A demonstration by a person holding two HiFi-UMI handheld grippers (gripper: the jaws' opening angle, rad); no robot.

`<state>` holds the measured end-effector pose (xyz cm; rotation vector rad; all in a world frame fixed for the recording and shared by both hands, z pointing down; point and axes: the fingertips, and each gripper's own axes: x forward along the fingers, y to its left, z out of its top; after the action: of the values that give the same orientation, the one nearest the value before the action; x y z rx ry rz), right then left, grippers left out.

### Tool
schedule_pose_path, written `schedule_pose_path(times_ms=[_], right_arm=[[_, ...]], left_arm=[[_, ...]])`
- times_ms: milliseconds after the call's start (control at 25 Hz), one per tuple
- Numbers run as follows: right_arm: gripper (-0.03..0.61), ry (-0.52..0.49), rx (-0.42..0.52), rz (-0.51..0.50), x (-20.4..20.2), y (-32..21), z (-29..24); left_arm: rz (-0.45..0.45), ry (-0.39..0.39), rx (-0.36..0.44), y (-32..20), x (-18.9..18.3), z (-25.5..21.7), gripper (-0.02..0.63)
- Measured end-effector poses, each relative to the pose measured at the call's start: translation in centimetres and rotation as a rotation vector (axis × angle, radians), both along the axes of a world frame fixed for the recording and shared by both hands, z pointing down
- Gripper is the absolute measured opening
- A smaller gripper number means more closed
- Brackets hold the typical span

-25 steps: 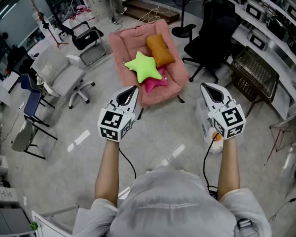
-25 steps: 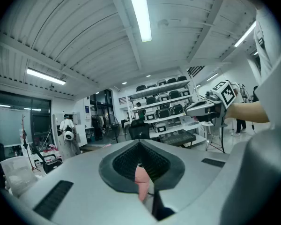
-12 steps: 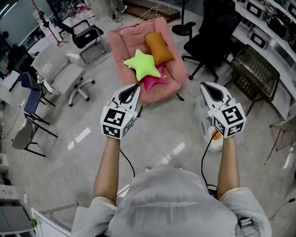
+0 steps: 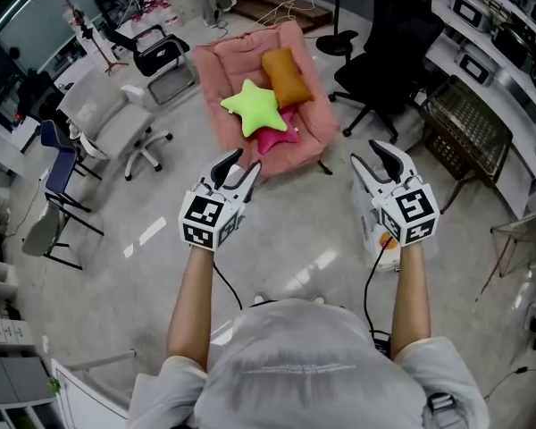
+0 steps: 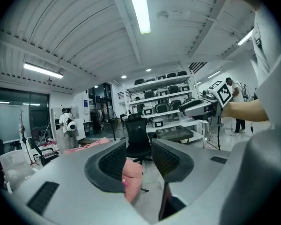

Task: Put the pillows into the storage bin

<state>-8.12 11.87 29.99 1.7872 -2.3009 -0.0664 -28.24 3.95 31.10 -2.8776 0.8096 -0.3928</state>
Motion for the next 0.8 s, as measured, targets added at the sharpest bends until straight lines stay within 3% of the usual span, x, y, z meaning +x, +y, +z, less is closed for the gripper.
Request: schedule_pose_path(times_ms=[440,800], right_arm=[[0.281,0.0,-0.071,-0.061,4.3,-0.4,3.9],[0.282,-0.014,-0.113,-0.091,5.7,-7.2,5.6]], left_arm=[[-0.084,-0.088,-0.07,0.8,2.5,4.1,0.206],[-0.113,-0.085,-0.073,-6.5,3.8,5.8,0.207]])
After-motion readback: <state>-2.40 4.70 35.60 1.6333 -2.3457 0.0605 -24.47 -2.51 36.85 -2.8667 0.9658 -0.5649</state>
